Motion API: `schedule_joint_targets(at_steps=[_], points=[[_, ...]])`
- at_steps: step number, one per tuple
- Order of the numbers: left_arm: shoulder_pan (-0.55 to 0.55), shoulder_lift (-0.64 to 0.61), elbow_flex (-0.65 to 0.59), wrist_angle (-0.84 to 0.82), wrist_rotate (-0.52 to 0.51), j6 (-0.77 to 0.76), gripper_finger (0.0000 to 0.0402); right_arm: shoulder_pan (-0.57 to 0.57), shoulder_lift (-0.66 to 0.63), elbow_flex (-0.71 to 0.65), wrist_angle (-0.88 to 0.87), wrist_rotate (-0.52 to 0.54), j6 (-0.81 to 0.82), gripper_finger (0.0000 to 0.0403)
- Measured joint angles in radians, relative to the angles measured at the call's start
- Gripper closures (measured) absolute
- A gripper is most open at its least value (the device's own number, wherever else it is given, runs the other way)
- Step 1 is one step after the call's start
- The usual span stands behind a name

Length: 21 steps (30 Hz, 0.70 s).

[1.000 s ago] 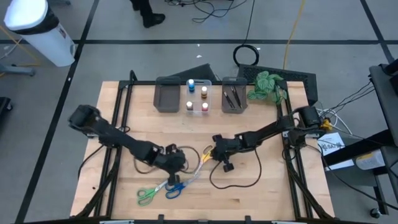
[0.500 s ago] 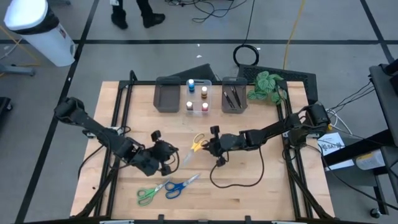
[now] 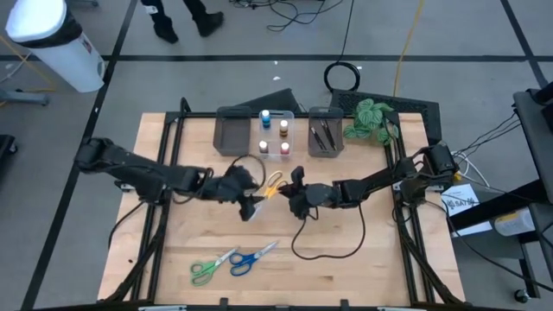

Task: Pick & Place Paint Supplies
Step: Put the yellow scissors into the left black bin

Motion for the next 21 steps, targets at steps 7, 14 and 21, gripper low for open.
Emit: schedule_joint_targets(at_steps=[7,14,21], points=[[0.127,0.046,0.001,0.088,0.295,0.076,0.0109,-0.002,0.000,0.000,0.013,0.000,-0.039,0.0385],[0.190,0.106,0.001,0.088,0.369,0.092,0.0113,-0.002,0.000,0.001,0.024,-0.005,-0.053,0.0386],[0.229,0.164,0.001,0.101,0.431,0.117,0.0168,-0.003,0.000,0.001,0.023,-0.004,-0.051,0.0386]])
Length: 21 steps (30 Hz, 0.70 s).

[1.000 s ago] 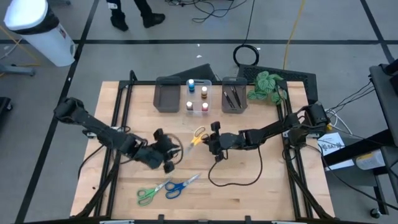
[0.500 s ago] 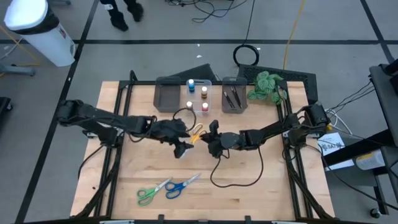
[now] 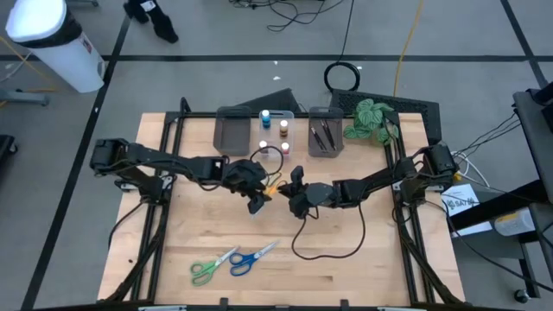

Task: Pick & Place Paint Supplies
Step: Put the yellow scissors into the left black bin

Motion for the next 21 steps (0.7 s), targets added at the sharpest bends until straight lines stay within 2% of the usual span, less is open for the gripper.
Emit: schedule_joint_targets(at_steps=[3,6,9,13,15,17,21], points=[[0.008,0.008,0.000,0.006,0.004,0.016,0.0220,-0.001,0.000,0.000,-0.008,0.000,0.014,0.0386],[0.016,0.005,0.001,0.015,0.019,0.047,0.0293,-0.002,0.000,0.000,-0.014,0.002,0.043,0.0386],[0.029,-0.028,-0.001,0.003,0.021,0.069,0.0368,-0.002,-0.002,0.000,-0.002,0.009,0.102,0.0362],[0.055,-0.117,-0.003,-0.048,-0.072,0.110,0.0370,-0.002,-0.005,0.003,0.030,0.020,0.191,0.0303],[0.076,-0.175,-0.001,-0.085,-0.166,0.121,0.0368,0.002,-0.004,0.002,0.031,0.022,0.208,0.0279],[0.105,-0.233,0.001,-0.117,-0.231,0.142,0.0372,0.009,0.000,0.000,0.031,0.031,0.206,0.0262],[0.182,-0.324,-0.007,-0.141,-0.271,0.181,0.0372,0.009,-0.003,0.001,0.038,0.047,0.207,0.0242]])
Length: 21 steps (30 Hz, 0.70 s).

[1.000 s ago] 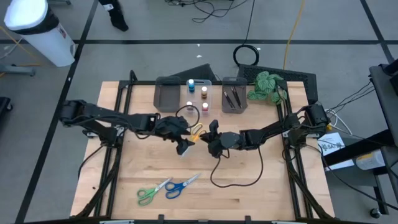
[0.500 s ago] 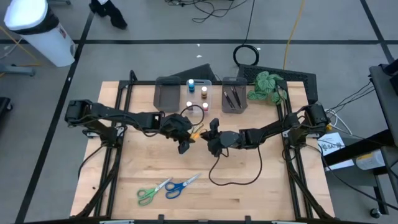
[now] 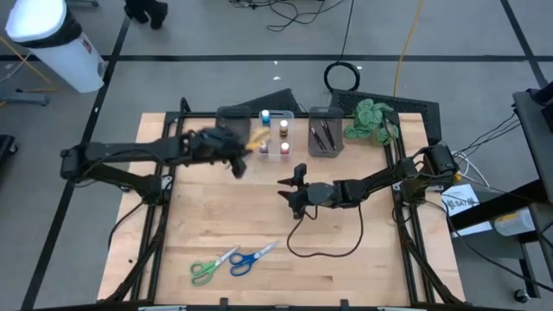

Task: Pick & Place Paint Supplies
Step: Put the yellow scissors into the left black bin

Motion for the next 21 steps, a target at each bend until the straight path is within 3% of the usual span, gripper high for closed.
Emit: schedule_joint_targets(at_steps=[5,12,17,21], points=[[0.166,-0.072,-0.109,0.115,-0.004,-0.015,0.0372,0.001,0.000,0.000,-0.005,0.001,0.000,0.0239],[0.429,-0.068,-0.387,0.533,0.047,-0.221,0.0372,-0.002,0.000,0.000,-0.011,0.001,-0.001,0.0249],[0.505,-0.015,-0.496,0.777,0.050,-0.319,0.0372,-0.002,0.000,0.000,-0.007,0.001,-0.001,0.0252],[0.510,0.046,-0.501,0.802,0.008,-0.323,0.0370,-0.007,0.000,0.000,-0.007,0.000,-0.001,0.0253]])
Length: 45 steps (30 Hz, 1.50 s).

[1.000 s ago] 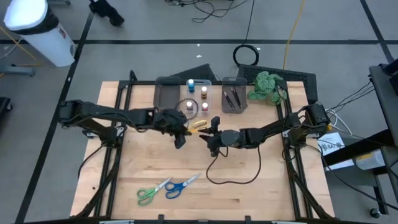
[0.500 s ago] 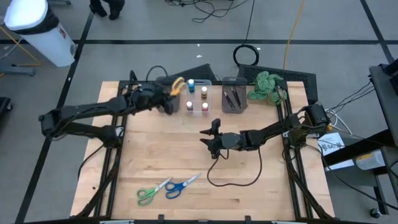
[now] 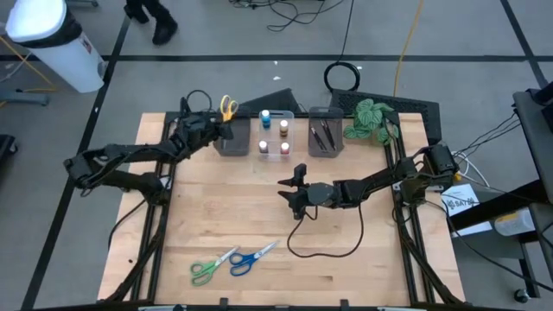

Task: Pick & Place Paint Supplies
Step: Put the yellow scissors into the left black bin

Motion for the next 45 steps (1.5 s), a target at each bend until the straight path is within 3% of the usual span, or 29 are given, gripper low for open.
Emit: schedule_joint_targets(at_steps=[11,27,37,45], points=[[-0.035,0.170,0.000,0.097,-0.004,-0.038,0.0370,-0.007,0.000,0.000,0.000,0.000,0.025,0.0258],[-0.021,0.194,0.026,0.153,-0.013,0.021,0.0370,-0.007,0.000,0.000,-0.001,0.000,0.025,0.0259],[-0.004,0.194,0.040,-0.028,-0.007,0.131,0.0370,-0.007,0.000,0.000,-0.004,0.000,0.025,0.0263],[-0.004,0.194,0.040,-0.048,-0.007,0.160,0.0369,-0.007,0.000,0.000,-0.004,0.000,0.025,0.0264]])
